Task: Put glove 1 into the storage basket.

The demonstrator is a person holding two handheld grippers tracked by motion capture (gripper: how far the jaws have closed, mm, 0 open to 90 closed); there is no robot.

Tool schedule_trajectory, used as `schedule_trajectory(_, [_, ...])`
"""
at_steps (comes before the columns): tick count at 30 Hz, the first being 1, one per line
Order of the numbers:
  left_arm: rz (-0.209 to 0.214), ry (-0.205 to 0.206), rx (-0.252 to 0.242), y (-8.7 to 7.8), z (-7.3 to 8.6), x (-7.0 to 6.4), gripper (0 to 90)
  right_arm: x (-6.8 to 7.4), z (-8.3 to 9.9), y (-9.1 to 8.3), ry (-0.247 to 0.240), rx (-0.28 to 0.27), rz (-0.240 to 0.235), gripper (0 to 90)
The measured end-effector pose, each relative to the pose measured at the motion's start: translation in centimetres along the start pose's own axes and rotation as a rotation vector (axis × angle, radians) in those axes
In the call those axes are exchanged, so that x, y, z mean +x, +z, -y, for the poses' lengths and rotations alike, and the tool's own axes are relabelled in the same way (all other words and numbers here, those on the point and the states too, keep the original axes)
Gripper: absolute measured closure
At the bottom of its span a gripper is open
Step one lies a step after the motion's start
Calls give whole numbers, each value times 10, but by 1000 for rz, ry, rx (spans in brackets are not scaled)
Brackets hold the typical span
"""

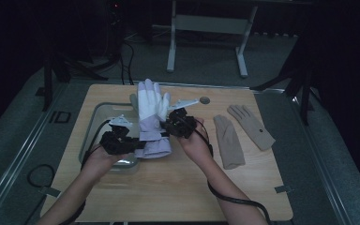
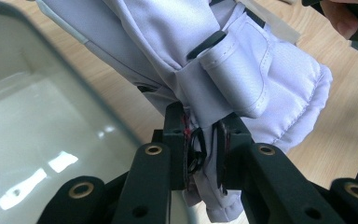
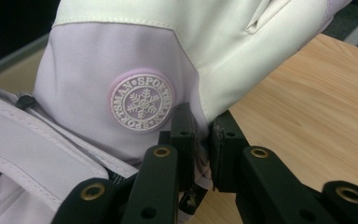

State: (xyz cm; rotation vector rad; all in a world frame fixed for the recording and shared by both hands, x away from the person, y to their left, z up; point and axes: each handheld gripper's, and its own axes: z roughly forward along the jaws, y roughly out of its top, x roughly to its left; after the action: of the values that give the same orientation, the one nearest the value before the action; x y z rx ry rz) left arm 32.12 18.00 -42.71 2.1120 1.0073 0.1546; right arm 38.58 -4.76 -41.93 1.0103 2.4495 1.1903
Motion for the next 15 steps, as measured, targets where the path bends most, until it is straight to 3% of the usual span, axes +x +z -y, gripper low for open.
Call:
schedule_trajectory(9, [-34, -11, 18, -34, 12, 23, 775, 29, -25, 25, -15, -1, -51, 813])
schedule_trajectory(15, [-58, -45, 32, -53, 23, 41, 775, 48, -38, 45, -29, 2, -67, 813])
